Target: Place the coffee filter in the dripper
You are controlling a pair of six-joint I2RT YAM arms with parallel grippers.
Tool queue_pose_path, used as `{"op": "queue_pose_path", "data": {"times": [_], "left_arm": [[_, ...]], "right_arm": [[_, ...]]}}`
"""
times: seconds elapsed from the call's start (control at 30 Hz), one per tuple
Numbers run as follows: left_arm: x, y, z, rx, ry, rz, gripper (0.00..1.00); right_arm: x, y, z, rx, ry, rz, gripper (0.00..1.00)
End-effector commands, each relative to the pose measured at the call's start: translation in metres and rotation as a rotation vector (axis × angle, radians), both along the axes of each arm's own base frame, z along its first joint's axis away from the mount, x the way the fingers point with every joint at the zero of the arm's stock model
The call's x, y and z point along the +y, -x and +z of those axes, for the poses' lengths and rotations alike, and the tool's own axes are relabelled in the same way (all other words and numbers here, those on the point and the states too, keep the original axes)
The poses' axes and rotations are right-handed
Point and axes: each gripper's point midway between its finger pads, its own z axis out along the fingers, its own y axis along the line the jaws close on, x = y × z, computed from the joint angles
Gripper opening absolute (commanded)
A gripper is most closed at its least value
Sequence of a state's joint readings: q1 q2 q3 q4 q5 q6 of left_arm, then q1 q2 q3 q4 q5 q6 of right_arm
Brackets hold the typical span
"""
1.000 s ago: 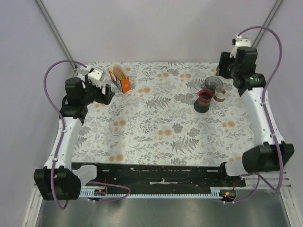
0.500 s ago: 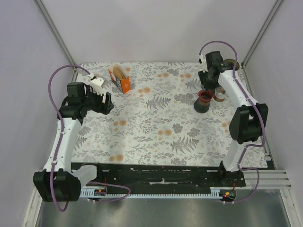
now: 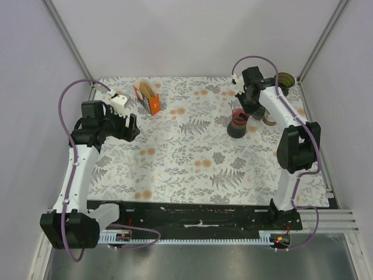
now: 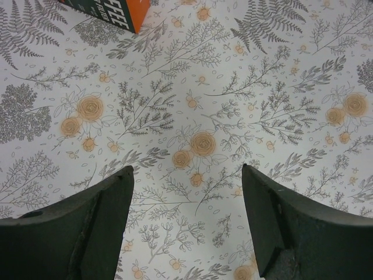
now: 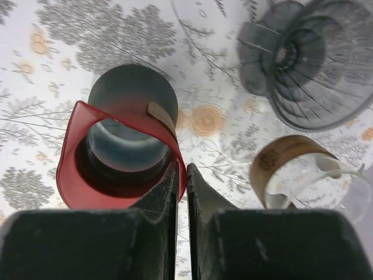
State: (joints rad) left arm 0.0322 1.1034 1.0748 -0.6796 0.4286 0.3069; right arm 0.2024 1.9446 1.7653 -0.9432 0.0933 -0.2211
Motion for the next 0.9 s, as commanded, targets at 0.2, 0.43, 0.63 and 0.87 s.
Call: {"op": "queue_pose_path", "data": {"times": [0.2, 0.43, 0.63, 0.87], "left_arm": [[-0.011, -0.001, 0.035, -0.053, 0.039, -0.055, 0.80], [-0.008, 0.002, 0.034, -0.048, 0.028, -0.045, 0.80], [-0.008, 0.008, 0.034, -0.038, 0.016, -0.053, 0.80], [-0.009, 0.009, 0.039, -0.032, 0.014, -0.069, 0.80]], "right_arm": [[0.139, 0.060, 0.008, -0.003, -0.156, 0.300, 0.09], [0.236, 0.086, 0.016, -0.056, -0.148, 0.591, 0.13], [0.276, 0.096, 0.037, -0.110, -0.170, 0.724, 0.46], [0.242, 0.056, 0.129, -0.376, -0.213, 0.619, 0.75]]}}
